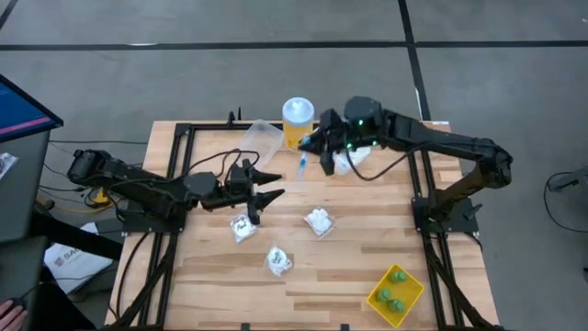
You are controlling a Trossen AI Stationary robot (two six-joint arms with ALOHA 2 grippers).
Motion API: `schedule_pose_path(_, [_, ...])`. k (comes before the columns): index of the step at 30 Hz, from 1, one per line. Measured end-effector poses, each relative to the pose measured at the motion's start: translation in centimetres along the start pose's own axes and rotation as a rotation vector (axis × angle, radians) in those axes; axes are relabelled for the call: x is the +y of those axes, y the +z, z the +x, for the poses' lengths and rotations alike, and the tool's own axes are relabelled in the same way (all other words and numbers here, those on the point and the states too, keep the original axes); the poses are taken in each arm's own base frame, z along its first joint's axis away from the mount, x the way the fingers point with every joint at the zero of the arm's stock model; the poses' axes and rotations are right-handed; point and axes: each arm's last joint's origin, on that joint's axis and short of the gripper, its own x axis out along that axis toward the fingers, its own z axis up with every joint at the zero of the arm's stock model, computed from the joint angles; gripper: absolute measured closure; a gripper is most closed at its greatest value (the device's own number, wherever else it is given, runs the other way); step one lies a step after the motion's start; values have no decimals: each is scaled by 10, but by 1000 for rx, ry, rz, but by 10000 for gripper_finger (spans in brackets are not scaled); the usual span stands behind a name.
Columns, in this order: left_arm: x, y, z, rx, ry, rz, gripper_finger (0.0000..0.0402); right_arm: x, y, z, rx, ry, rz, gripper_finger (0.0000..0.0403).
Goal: Pick & Place Travel size toiletries
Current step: Put the blue toothbrush into the white bin
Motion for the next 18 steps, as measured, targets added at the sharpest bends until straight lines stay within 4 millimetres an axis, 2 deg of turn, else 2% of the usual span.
schedule_pose_path(3, [3, 1, -5, 32, 26, 13, 180, -24, -3, -13, 61, -107, 25, 345])
schedule_pose_path(7, [8, 4, -16, 91, 86, 44, 179, -60, -16, -25, 203, -334, 74, 346])
schedule_pose_path(10, [12, 7, -24, 130, 126, 42, 181, -91, -27, -28, 293, -453, 136, 346])
schedule_pose_path(14, [16, 9, -33, 169, 150, 60, 183, -128, -41, -23, 382, -540, 214, 346])
schedule_pose_path(18, [18, 8, -37, 199, 158, 50, 183, -158, -64, -5, 515, -580, 286, 346])
